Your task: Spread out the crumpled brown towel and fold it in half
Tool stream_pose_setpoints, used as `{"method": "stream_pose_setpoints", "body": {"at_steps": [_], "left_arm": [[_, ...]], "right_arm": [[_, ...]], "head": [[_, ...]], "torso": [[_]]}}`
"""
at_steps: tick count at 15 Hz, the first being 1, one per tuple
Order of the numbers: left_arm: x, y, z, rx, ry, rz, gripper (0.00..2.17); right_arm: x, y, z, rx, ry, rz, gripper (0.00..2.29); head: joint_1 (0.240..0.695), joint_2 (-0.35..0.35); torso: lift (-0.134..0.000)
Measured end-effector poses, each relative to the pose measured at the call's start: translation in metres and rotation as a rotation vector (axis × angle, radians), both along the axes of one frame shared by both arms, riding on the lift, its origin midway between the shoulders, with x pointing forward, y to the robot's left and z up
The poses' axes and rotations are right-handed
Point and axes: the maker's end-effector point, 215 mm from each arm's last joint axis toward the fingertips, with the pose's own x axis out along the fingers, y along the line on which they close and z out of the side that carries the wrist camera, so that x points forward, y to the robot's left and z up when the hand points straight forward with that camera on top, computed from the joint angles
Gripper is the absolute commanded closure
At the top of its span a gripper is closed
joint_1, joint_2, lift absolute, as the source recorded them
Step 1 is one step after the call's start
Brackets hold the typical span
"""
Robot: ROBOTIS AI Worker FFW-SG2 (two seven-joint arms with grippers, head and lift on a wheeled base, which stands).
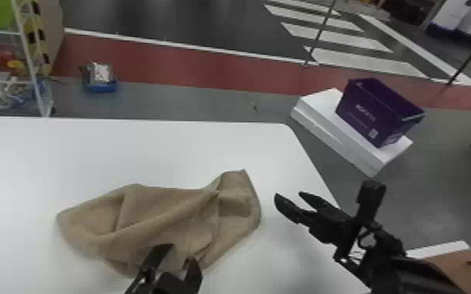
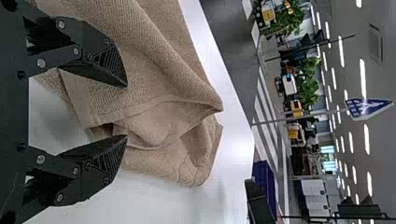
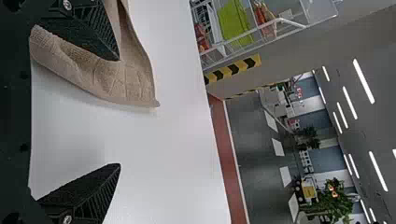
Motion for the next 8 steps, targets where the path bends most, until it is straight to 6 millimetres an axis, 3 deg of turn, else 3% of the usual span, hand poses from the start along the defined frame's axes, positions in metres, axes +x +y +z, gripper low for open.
{"method": "stream_pose_setpoints", "body": {"at_steps": [2, 3, 4, 8], "left_arm": [[-0.0001, 0.0026, -0.0004, 0.007, 0.002, 0.001, 0.6], [-0.0005, 0.0033, -0.0013, 0.01, 0.003, 0.001, 0.73], [-0.0013, 0.0036, -0.0025, 0.013, 0.006, -0.001, 1.0], [-0.002, 0.0066, -0.0062, 0.026, 0.016, 0.006, 1.0]], "right_arm": [[-0.0005, -0.0015, 0.0003, 0.0, -0.001, -0.002, 0.07], [-0.0005, -0.0017, 0.0008, 0.0, -0.003, -0.002, 0.07], [-0.0003, -0.0017, 0.0014, 0.0, -0.005, -0.002, 0.07], [0.0001, -0.0021, 0.0032, 0.004, -0.011, -0.001, 0.07]], "head": [[0.695, -0.35], [0.695, -0.35], [0.695, -0.35], [0.695, -0.35]], "torso": [[-0.123], [-0.123], [-0.123], [-0.123]]}}
